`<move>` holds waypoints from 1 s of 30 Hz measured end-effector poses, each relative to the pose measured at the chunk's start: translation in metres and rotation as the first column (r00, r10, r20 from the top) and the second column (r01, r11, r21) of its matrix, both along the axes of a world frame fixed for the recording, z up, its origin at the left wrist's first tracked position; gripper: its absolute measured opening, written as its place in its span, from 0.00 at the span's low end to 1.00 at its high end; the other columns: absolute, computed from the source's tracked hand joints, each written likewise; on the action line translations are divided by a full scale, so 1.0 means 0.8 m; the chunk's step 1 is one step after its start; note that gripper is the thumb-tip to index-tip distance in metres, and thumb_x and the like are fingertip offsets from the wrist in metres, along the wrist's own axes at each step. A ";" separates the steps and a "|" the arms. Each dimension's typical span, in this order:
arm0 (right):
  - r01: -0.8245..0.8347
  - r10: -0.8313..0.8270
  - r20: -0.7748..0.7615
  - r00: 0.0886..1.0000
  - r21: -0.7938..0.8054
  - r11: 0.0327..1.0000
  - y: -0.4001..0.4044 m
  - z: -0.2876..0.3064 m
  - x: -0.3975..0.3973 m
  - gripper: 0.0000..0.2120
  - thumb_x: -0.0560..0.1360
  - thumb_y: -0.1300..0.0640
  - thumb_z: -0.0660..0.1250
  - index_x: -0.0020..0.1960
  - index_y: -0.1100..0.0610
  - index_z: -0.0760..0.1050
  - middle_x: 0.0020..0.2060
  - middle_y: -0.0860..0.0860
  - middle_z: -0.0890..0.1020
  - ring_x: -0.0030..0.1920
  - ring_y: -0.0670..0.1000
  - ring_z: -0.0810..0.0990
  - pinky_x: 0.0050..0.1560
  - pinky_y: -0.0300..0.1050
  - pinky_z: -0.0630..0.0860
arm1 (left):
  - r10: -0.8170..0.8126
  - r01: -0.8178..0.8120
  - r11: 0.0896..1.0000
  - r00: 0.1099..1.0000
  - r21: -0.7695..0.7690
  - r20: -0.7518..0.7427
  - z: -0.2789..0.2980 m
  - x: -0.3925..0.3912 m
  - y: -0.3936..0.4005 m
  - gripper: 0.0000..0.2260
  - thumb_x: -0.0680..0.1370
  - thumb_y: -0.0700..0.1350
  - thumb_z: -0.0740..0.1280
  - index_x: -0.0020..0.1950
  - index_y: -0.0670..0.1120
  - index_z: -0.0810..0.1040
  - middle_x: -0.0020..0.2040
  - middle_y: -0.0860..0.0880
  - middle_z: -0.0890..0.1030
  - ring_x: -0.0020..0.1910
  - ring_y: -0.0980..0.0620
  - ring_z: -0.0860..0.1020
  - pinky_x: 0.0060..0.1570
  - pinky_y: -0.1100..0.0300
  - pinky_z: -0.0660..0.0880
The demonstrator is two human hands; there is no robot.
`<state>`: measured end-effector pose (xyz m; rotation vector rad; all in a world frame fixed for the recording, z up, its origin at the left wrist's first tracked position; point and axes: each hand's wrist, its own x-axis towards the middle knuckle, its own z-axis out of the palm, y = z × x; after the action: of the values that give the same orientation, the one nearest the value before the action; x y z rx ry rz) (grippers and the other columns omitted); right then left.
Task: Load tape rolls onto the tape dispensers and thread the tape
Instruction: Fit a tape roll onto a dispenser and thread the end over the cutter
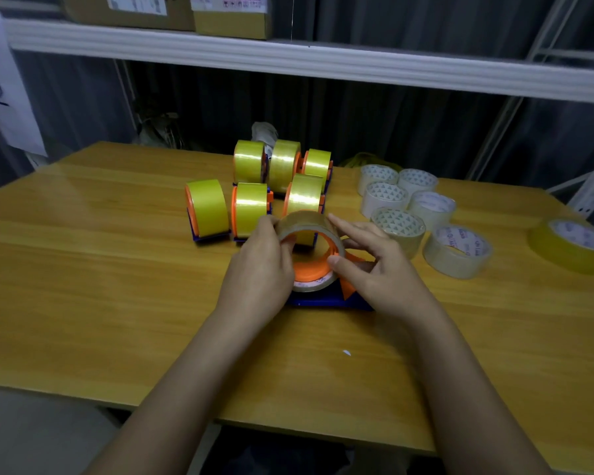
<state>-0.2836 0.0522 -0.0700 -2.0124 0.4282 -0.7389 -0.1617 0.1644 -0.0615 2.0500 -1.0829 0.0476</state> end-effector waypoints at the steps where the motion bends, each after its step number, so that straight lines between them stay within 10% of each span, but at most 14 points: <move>1: 0.007 -0.007 -0.012 1.000 -0.035 0.999 -0.001 -0.002 0.001 0.26 0.77 0.63 0.67 0.71 0.47 0.67 0.58 0.46 0.72 0.56 0.32 0.72 0.52 0.29 0.74 | 0.002 -0.002 1.000 1.000 0.008 -0.007 -0.001 0.000 -0.001 0.12 0.82 0.44 0.59 0.64 0.44 0.67 0.45 0.53 0.73 0.41 0.52 0.73 0.29 0.62 0.62; 7: 0.049 -0.065 -0.064 0.996 -0.222 0.974 0.003 -0.011 0.006 0.27 0.78 0.60 0.65 0.75 0.49 0.63 0.59 0.45 0.70 0.55 0.38 0.71 0.48 0.34 0.75 | 0.076 -0.077 0.997 0.997 0.032 0.016 -0.003 -0.005 0.001 0.11 0.81 0.43 0.59 0.62 0.44 0.66 0.43 0.50 0.74 0.45 0.41 0.78 0.36 0.56 0.65; 22: 0.062 -0.076 -0.060 0.995 -0.211 0.975 0.005 -0.007 0.006 0.26 0.78 0.60 0.65 0.75 0.49 0.64 0.57 0.44 0.70 0.55 0.37 0.72 0.46 0.32 0.74 | 0.176 -0.192 0.978 0.969 0.079 0.171 -0.001 -0.012 0.002 0.09 0.82 0.46 0.57 0.60 0.45 0.64 0.35 0.55 0.66 0.35 0.48 0.68 0.35 0.55 0.61; 30: 0.093 -0.123 -0.118 0.985 -0.231 0.969 0.004 -0.008 0.003 0.29 0.77 0.59 0.64 0.75 0.43 0.61 0.61 0.38 0.69 0.50 0.54 0.77 0.49 0.46 0.78 | 0.038 -0.039 0.999 0.999 -0.019 -0.030 -0.006 0.002 -0.002 0.13 0.81 0.50 0.61 0.64 0.48 0.69 0.46 0.51 0.79 0.45 0.48 0.79 0.41 0.53 0.74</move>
<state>-0.2810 0.0554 -0.0766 -2.2739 0.5558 -0.7515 -0.1605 0.1628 -0.0662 2.0483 -1.0212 0.0473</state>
